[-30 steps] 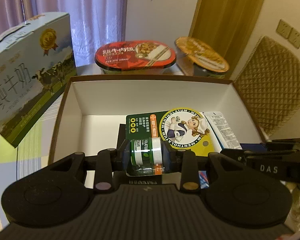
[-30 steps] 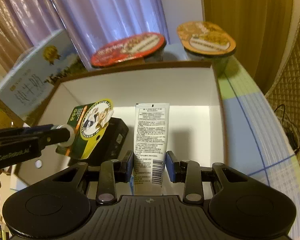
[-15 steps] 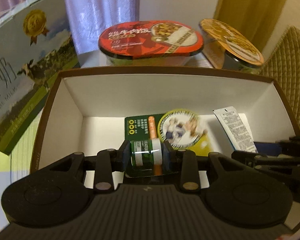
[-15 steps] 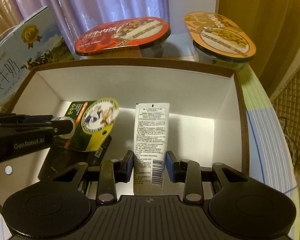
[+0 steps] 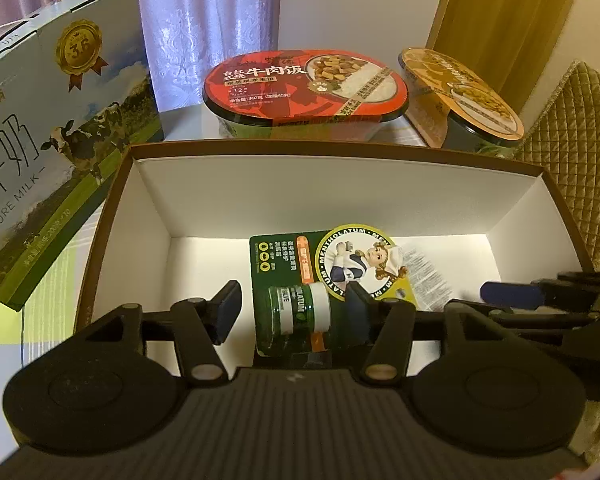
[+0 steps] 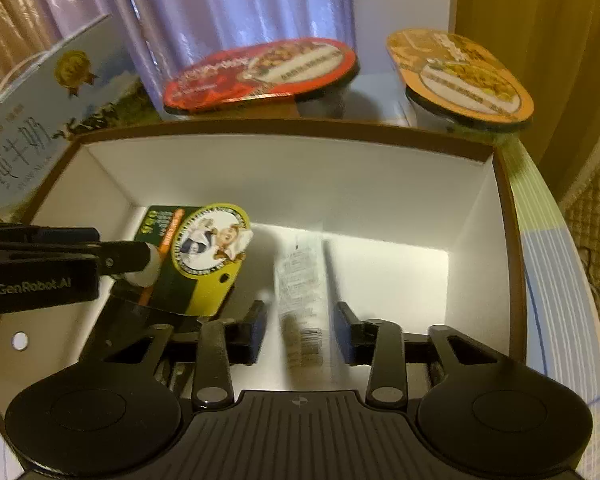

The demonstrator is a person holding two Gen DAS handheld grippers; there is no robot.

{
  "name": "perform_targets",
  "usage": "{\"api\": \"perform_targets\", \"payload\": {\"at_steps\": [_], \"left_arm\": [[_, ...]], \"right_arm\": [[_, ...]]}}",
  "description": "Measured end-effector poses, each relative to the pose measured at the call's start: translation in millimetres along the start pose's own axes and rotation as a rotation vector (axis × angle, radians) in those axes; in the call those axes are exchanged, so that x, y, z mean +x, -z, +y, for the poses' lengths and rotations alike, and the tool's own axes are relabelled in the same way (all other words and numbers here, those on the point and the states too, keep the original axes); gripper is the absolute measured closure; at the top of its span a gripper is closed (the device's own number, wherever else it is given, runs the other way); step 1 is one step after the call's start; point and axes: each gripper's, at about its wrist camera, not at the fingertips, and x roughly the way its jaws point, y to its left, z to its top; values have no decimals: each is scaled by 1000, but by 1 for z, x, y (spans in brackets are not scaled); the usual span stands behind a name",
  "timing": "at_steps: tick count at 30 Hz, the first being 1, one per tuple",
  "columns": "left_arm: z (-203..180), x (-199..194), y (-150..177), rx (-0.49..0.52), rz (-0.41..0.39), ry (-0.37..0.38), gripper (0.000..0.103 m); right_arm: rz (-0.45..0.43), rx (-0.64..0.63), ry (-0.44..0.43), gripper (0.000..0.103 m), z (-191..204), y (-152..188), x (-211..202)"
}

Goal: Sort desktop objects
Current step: 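Release the white tube with the right tool while the left releases the card, then lift both open tools away from the brown box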

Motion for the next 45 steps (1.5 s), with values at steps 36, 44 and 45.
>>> {"api": "perform_targets", "payload": {"at_steps": [36,44,45], "left_arm": [[-7,-135,67,-23,-72,-46,12],[-2,-169,92,-49,-83,-52,12],[-2,-173,95,-53,-84,-52,12]], "right_arm": [[-177,-17,81,2,24,74,-134],[-197,-18,59,2,36,95,-159],[-201,-21,56,2,37,98,-162]]}}
